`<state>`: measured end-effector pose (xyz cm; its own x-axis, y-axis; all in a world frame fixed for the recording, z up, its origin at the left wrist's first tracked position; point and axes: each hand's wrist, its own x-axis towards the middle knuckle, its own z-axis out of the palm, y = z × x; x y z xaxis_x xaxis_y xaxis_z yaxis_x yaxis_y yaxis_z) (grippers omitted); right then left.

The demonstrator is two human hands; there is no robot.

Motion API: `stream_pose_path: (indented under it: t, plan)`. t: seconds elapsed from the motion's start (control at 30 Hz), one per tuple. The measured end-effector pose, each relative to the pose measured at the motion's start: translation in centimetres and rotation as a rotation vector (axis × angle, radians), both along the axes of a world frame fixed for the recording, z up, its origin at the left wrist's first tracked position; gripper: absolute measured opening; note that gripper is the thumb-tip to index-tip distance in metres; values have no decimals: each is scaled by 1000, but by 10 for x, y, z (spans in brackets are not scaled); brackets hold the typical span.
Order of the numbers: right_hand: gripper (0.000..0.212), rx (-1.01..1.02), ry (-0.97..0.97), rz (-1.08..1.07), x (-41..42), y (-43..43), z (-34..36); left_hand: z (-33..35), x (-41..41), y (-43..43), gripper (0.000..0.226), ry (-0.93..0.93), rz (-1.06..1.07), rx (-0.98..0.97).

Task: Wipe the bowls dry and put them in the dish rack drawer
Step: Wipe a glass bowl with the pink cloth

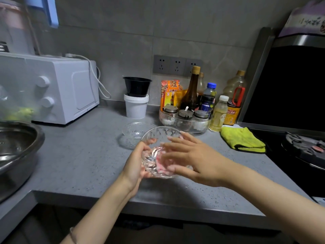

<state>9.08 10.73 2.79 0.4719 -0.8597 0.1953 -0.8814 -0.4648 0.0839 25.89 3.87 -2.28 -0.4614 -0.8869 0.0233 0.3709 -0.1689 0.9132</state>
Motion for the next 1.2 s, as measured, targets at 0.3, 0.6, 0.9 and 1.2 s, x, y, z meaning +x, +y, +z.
stream_pose_path:
  t: [0.3, 0.6, 0.9, 1.2]
  plan:
    - [72, -184, -33, -132, 46, 20, -38, 2, -24, 11, 33, 98, 394, -17]
    - [50, -309, 239, -63, 5, 14, -37, -2, -24, 4, 33, 75, 328, -85]
    - [67, -414, 73, -156, 36, 16, -59, -1, -33, 5, 34, 60, 383, -130]
    - [30, -440, 386, 98, -20, 1, -33, -1, -12, -10, 30, -104, 33, -119]
